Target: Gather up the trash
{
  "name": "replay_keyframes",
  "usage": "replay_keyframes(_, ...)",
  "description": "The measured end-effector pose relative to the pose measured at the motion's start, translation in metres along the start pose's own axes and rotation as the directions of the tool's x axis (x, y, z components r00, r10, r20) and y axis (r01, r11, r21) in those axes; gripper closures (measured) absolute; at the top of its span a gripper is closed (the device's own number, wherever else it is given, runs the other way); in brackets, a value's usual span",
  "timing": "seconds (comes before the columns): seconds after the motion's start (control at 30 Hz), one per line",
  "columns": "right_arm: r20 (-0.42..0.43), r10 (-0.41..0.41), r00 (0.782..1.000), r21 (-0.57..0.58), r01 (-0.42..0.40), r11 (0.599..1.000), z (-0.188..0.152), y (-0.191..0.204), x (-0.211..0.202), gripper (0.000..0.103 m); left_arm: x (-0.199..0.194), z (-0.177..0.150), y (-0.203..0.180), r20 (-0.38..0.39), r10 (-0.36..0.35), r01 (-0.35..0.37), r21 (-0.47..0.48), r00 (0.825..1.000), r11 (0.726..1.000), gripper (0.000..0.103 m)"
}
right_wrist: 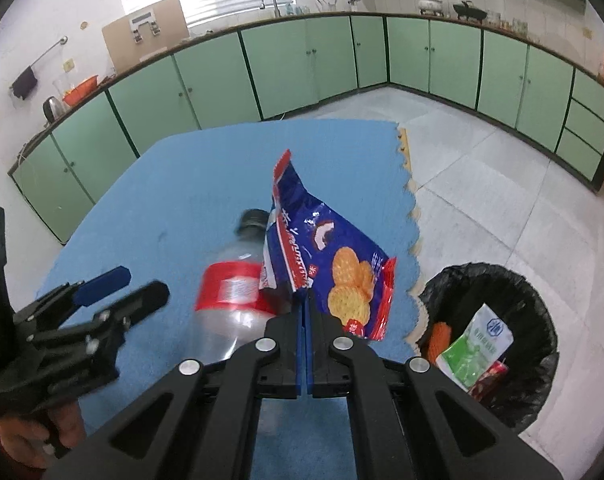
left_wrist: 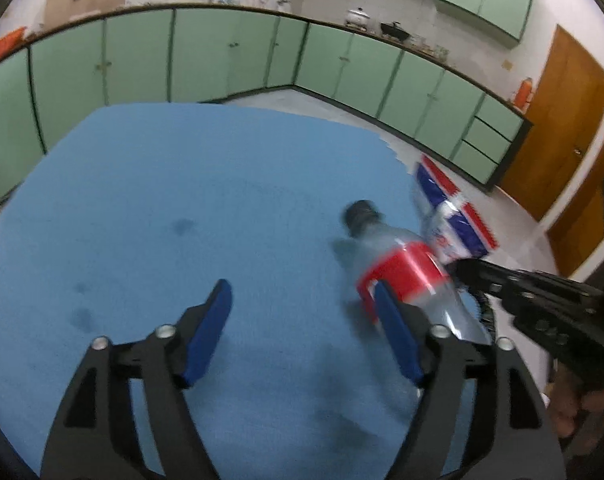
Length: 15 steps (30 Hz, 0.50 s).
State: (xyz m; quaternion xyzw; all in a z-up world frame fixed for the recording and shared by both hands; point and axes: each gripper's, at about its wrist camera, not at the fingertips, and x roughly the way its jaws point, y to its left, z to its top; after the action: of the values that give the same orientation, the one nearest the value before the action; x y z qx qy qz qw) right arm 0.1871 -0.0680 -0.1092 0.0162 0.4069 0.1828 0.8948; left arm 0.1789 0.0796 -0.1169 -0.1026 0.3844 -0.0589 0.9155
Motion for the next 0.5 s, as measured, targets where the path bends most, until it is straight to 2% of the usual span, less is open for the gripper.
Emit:
replay_keyframes(0.2, 0.010, -0.014, 1.000, 0.025, 0.013, 1.000, 0.000, -0.014, -0.007, 0.102, 0.009, -0.004, -0.020, -0.026, -0.061, 0.062, 0.010, 0.998, 0.998, 0.022)
replay_keyframes(0.5, 0.066, -0.064, 0.996, 0.037, 0.062, 0.997, 0.002, -0.037, -0.037, 0.102, 0.013, 0.000, -0.046, -0.033, -0.079, 0.080, 0.014, 0.996, 0.997, 0.019)
